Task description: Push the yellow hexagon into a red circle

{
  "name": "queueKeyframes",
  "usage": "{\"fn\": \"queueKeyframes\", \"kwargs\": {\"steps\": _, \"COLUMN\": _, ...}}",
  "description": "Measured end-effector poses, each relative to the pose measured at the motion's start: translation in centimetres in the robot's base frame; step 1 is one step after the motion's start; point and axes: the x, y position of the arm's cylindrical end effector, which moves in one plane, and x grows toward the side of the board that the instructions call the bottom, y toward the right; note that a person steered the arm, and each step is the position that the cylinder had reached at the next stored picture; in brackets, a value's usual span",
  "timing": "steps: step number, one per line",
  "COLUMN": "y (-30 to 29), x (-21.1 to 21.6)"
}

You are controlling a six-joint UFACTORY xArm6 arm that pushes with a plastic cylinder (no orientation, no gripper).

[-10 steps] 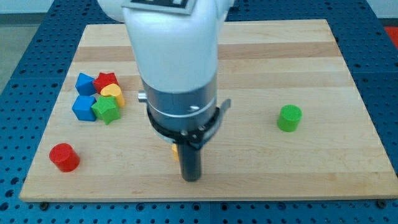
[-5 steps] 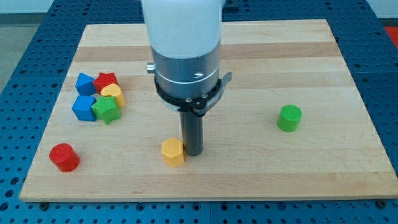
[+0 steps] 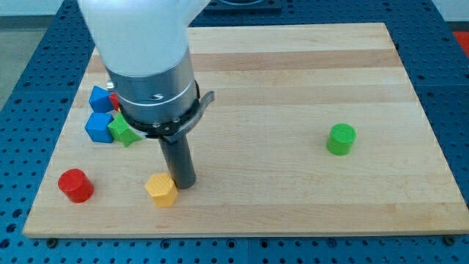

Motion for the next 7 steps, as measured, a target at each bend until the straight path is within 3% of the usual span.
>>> {"fn": "queueKeyframes", "kwargs": {"steps": 1, "y": -0.7, "x": 0.0}}
{"fn": "queueKeyframes", "kwargs": {"steps": 3, "y": 3.5, "x": 1.3}}
{"fn": "queueKeyframes", "kwargs": {"steps": 5, "y": 3.3, "x": 3.4}}
{"fn": "queueKeyframes", "kwargs": {"steps": 7, "y": 1.2, "x": 2.1}}
